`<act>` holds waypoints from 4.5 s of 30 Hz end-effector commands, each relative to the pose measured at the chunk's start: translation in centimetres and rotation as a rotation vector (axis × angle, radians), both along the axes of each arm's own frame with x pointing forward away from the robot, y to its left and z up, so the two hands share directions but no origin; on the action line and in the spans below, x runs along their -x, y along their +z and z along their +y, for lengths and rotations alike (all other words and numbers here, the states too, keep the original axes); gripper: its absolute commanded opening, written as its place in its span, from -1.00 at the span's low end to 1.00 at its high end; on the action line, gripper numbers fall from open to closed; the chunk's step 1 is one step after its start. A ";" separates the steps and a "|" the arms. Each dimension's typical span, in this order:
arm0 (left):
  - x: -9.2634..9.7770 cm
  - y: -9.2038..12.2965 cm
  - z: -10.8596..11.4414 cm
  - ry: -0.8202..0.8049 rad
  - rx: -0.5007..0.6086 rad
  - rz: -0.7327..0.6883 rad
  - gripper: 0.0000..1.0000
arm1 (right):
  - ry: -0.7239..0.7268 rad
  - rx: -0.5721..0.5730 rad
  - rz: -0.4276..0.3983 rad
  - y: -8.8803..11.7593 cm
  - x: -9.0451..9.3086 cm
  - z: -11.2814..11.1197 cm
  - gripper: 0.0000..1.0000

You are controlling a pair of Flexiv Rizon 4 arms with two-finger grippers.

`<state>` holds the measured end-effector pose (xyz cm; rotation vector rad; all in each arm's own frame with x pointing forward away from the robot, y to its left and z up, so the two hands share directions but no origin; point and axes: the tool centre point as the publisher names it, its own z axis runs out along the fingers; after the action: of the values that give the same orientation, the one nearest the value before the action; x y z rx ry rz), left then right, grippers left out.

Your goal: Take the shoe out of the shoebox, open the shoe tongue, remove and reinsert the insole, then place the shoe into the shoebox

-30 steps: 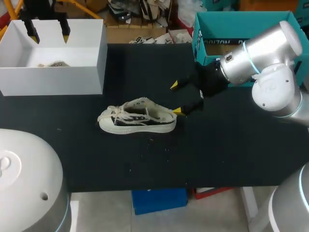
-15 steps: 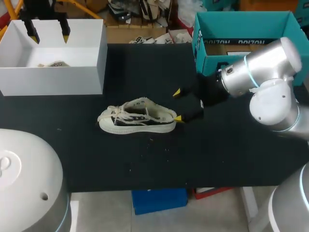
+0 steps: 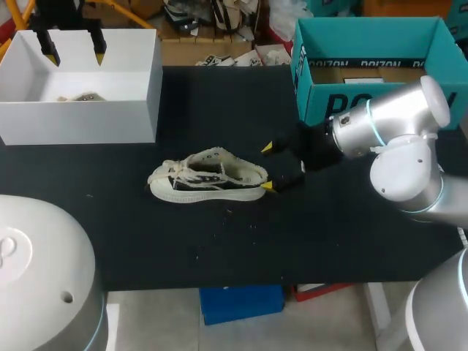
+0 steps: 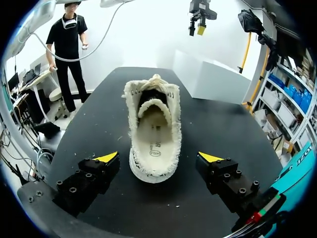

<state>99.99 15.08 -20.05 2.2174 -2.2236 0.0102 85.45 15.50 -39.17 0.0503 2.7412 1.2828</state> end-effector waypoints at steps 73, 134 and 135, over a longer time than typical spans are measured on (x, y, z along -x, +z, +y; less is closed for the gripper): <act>0.0 0.0 0.0 0.001 -0.002 0.002 1.00 | 0.023 -0.049 0.054 -4.1 -0.6 3.4 -1.00; 15.7 -0.8 -12.2 -1.825 0.304 -0.063 -1.00 | 0.023 -0.049 0.054 -4.1 -0.6 3.4 -1.00; 15.8 -0.8 -12.8 -1.841 0.310 -0.064 -1.00 | 0.023 -0.049 0.054 -4.1 -0.6 3.4 -1.00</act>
<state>83.12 3.62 -20.36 -0.0896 -3.0464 0.3262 85.82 18.76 -43.14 0.0576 2.7606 1.3774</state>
